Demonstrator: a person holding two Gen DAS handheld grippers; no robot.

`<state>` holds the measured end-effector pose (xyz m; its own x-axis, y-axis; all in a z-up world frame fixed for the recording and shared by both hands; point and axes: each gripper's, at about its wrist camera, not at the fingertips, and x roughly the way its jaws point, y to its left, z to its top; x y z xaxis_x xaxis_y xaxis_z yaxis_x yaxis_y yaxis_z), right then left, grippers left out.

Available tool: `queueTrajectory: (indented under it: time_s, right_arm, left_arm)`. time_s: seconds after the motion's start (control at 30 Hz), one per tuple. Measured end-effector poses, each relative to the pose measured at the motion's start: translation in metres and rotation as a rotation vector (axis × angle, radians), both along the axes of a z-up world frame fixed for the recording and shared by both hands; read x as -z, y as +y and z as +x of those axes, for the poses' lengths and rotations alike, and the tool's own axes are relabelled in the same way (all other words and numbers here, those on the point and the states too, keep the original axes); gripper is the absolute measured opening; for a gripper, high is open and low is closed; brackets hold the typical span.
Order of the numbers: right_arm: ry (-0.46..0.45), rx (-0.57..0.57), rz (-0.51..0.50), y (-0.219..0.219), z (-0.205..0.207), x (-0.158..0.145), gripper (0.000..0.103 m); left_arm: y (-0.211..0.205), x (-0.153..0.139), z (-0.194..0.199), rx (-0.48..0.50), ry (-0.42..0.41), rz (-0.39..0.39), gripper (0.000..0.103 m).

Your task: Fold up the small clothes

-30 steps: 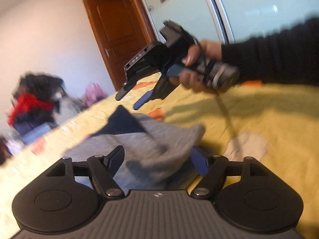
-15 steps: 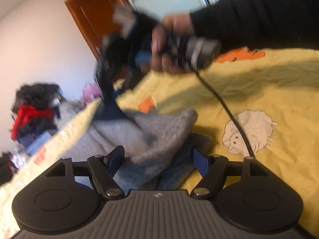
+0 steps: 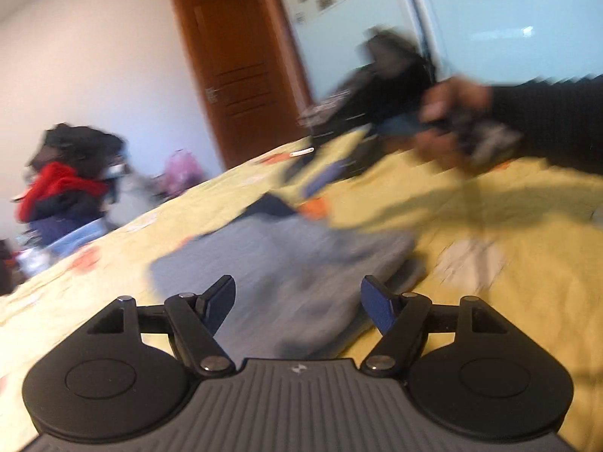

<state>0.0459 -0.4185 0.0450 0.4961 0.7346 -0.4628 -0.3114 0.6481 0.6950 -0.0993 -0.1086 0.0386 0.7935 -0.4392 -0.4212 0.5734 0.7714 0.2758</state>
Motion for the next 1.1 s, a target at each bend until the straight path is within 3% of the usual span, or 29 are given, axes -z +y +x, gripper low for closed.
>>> queueTrajectory:
  time_s: [0.17,0.3,0.37,0.47,0.5,0.53,0.57,0.6,0.7,0.77,0.87,0.9,0.93,1.0,1.03,1.1]
  right_arm:
    - [0.027,-0.068,-0.074,0.021,-0.033,0.005,0.045]
    - [0.073,-0.029,-0.080,0.026,-0.026,0.018,0.045]
    - [0.089,-0.033,-0.053,0.027,-0.022,0.023,0.045]
    - [0.100,-0.073,-0.059,0.037,-0.023,0.025,0.032]
    - [0.105,-0.073,-0.075,0.040,-0.023,0.027,0.020]
    - [0.099,-0.063,-0.097,0.041,-0.025,0.027,0.019]
    - [0.088,-0.051,-0.109,0.041,-0.026,0.025,0.019]
    - [0.073,-0.033,-0.117,0.038,-0.029,0.022,0.018]
    - [0.081,0.051,-0.124,0.013,-0.037,0.027,0.013]
    - [0.122,0.075,-0.090,0.003,-0.037,0.040,0.013]
    - [0.104,0.066,-0.060,0.007,-0.039,0.037,0.025]
    - [0.093,0.069,-0.058,0.007,-0.039,0.032,0.034]
    - [0.076,0.079,-0.057,0.007,-0.039,0.026,0.055]
    - [0.021,0.114,-0.065,0.003,-0.036,0.012,0.077]
    - [-0.014,0.135,-0.088,0.004,-0.033,0.006,0.081]
    - [-0.059,0.158,-0.142,0.011,-0.020,-0.002,0.081]
  left_arm:
    - [0.026,0.022,0.017,-0.170,0.098,0.025,0.073]
    - [0.020,0.024,0.025,-0.177,0.063,0.013,0.073]
    - [0.016,0.029,0.031,-0.183,0.040,0.045,0.073]
    - [0.011,0.030,0.037,-0.196,0.059,0.050,0.073]
    - [0.010,0.029,0.039,-0.201,0.053,0.045,0.059]
    - [0.011,0.028,0.037,-0.205,0.054,0.044,0.046]
    - [0.012,0.027,0.038,-0.217,0.066,0.046,0.022]
    - [0.015,0.025,0.036,-0.234,0.082,0.046,0.014]
    - [0.023,0.029,0.043,-0.239,0.142,0.036,0.010]
    - [0.024,0.029,0.041,-0.231,0.134,0.037,0.010]
    - [0.027,0.027,0.032,-0.188,0.137,0.064,0.013]
    - [0.032,0.023,0.028,-0.148,0.155,0.062,0.016]
    - [0.039,0.018,0.020,-0.106,0.176,0.053,0.019]
    - [0.064,0.000,0.019,-0.036,0.243,-0.028,0.041]
    - [0.077,-0.009,0.021,-0.036,0.271,-0.101,0.048]
    - [0.096,-0.030,0.039,-0.104,0.297,-0.270,0.080]
